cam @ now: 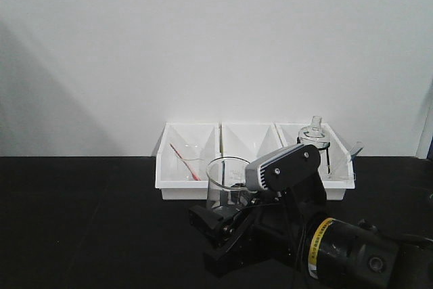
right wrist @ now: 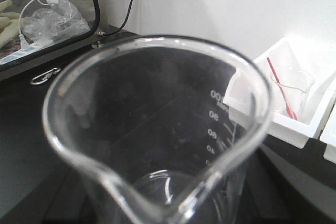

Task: Pick beaker and place in left cabinet
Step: 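Hold the beaker raised in the right gripper while the base turns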

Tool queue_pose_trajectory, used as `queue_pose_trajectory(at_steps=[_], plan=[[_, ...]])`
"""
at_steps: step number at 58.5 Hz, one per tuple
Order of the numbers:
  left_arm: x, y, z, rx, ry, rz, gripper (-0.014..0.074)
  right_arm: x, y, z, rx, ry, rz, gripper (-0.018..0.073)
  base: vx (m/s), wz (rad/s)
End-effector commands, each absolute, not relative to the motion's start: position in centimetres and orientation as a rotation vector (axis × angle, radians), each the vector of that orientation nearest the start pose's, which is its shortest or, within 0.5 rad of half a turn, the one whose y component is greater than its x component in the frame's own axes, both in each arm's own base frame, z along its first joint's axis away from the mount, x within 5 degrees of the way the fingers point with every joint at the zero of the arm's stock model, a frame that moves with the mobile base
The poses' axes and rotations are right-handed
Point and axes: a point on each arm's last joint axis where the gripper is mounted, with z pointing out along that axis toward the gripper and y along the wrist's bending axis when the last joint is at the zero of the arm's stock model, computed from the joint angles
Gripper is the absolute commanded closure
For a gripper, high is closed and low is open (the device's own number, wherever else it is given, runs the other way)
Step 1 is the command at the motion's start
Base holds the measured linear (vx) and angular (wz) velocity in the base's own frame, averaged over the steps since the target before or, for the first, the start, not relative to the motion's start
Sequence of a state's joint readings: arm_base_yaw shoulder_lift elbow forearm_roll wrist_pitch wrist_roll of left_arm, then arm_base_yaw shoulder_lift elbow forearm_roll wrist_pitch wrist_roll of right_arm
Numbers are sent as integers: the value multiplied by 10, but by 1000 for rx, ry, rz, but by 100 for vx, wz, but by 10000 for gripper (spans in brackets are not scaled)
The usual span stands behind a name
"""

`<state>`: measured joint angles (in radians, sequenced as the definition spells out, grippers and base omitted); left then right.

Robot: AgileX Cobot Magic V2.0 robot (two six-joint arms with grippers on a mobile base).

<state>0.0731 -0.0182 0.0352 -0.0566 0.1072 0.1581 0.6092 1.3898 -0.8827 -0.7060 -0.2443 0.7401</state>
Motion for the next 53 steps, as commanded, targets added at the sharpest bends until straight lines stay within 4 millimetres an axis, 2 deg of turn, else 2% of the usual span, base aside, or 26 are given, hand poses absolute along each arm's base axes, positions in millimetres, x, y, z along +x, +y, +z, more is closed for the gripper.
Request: queue_pose_trajectory(at_steps=[1,53], plan=[[55,4,207,22,1492,129,603,244,191,333,-602,1613,667,495,0,0],[55,4,207,22,1492,129,603,244,191,333,-602,1613,667,495,0,0]])
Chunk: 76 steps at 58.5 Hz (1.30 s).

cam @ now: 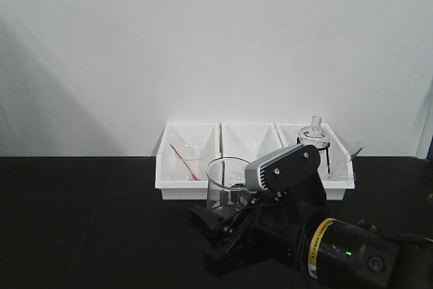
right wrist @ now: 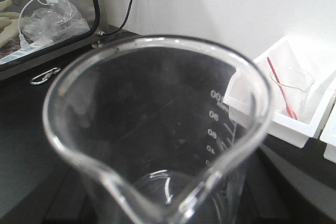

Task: Pick beaker and place in left cabinet
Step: 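Hold the beaker raised in the right gripper while the base turns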

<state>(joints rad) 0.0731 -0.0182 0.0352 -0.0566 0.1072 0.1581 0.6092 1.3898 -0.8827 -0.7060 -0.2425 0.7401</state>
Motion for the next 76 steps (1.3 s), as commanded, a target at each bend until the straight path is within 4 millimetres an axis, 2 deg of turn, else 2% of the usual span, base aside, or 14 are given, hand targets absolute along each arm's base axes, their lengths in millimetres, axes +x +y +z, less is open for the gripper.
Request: queue_pose_trajectory(at_steps=[1,46,76], plan=[[55,4,207,22,1492,129,603,244,191,333,-602,1613,667,495,0,0],[55,4,207,22,1492,129,603,244,191,333,-601,1614,666,495,-4,1],[55,4,207,22,1493,129,603,244,191,333,-601,1614,666,495,-14,30]])
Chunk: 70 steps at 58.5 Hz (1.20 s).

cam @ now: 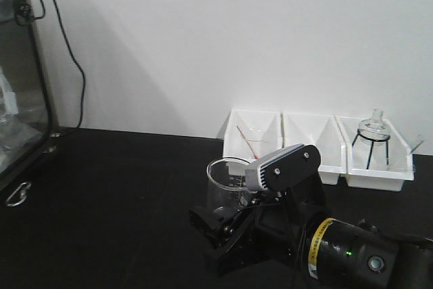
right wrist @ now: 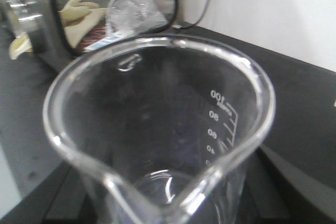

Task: Pick beaker and place in left cabinet
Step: 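Hold the beaker raised in the right gripper while the base turns, then drive the base across the room carrying the beaker in the right gripper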

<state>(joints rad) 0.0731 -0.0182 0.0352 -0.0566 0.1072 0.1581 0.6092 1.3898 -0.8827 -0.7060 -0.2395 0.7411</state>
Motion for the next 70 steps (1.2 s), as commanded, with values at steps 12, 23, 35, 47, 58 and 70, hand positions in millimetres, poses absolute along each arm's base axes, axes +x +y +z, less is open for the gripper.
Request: queue_pose_trajectory(at_steps=[12,23,35,47,58,70], plan=[[55,4,207,22,1493,129,603,244,191,333,-601,1615,665,495,-12,47],[55,4,207,22,1493,129,603,244,191,333,-601,1615,665,495,-12,57],[55,4,207,22,1493,129,603,244,190,333,-600,1615,665,495,-11,65],[55,4,207,22,1493,129,603,244,190,333,-600,1615,665,495,-8,67],[55,4,207,22,1493,129,603,244,190,333,-601,1614,665,495,-3,72],[55,4,207,22,1493,129,603,244,190,333,-601,1614,665,495,2,70]])
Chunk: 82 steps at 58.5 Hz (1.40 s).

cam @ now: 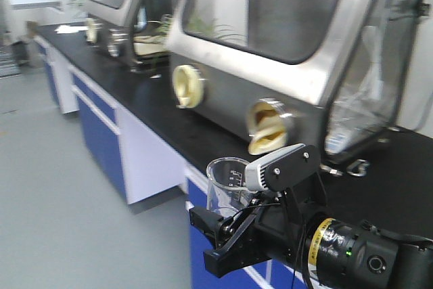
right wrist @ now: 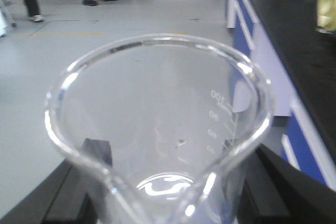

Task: Pick beaker and place in left cabinet
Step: 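Drive the base across the room carrying the beaker in the right gripper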

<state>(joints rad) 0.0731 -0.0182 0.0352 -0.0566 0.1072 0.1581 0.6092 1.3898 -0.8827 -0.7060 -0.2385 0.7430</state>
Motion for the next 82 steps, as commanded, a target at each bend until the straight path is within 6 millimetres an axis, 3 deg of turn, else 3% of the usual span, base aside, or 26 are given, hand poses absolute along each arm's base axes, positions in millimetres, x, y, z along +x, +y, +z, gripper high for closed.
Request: queue_pose_trajectory(at_steps=[1,55,82], plan=[[55,4,207,22,1493,129,603,244,190,333,-601,1614,665,495,4,62],[55,4,207,22,1493,129,603,244,190,333,-600,1614,665,495,14,54],[55,4,207,22,1493,129,603,244,190,333,-600,1614,665,495,33,30]])
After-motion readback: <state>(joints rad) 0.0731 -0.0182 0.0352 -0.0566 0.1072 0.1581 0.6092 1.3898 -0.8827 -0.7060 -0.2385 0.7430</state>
